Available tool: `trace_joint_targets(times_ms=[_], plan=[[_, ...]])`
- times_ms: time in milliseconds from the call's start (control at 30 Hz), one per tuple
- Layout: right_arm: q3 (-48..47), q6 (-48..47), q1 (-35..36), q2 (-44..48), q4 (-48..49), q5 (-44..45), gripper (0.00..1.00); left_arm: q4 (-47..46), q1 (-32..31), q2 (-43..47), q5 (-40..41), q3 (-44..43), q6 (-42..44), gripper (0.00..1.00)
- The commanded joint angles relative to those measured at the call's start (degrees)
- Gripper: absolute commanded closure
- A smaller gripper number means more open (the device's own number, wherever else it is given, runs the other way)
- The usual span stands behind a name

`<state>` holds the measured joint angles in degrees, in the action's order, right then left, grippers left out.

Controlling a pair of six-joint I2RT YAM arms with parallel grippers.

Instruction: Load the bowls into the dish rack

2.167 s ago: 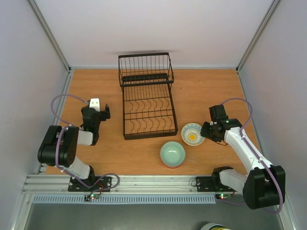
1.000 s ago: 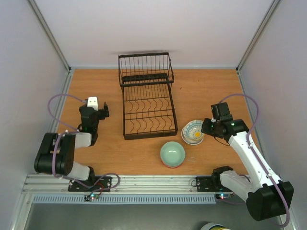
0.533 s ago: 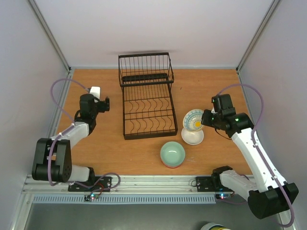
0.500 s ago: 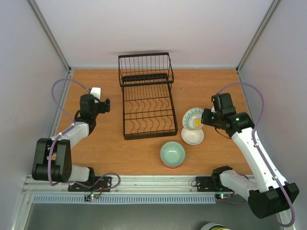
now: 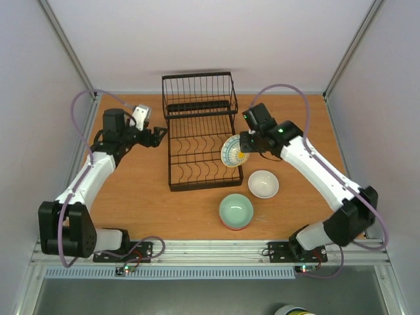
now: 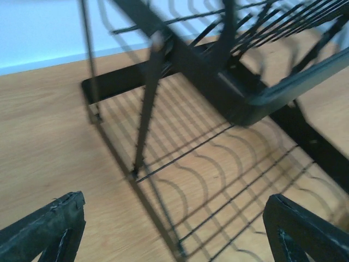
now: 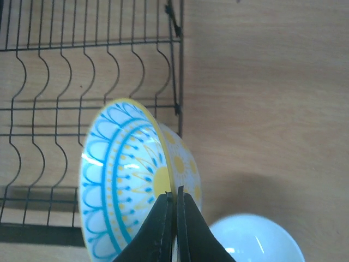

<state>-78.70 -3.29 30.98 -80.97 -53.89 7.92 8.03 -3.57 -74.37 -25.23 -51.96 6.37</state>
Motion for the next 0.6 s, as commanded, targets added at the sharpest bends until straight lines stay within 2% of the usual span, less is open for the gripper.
trace_joint_targets(times_ms=[0,100,267,567], plan=[[-7.63,-1.97,2.85,-6.31,4.21,1.98,0.99,13.82,-1.78,-4.56,-13.42,-8.91,-1.87,0.12],[-10.51,-2.46,4.42,-9.63,5.40,1.20,0.99,17.18,-4.07,-8.16,-15.30,-11.17,-2.48,0.18],[-15.34,-3.33,7.45,-14.28,5.98,0.78,0.99,17.68,-7.43,-10.32,-16.03,-10.53,-2.65,0.19],[-20.78,-4.08,11.90,-19.31,6.43,0.64,0.99,19.99,-8.12,-10.31,-17.07,-8.06,-0.15,0.21]])
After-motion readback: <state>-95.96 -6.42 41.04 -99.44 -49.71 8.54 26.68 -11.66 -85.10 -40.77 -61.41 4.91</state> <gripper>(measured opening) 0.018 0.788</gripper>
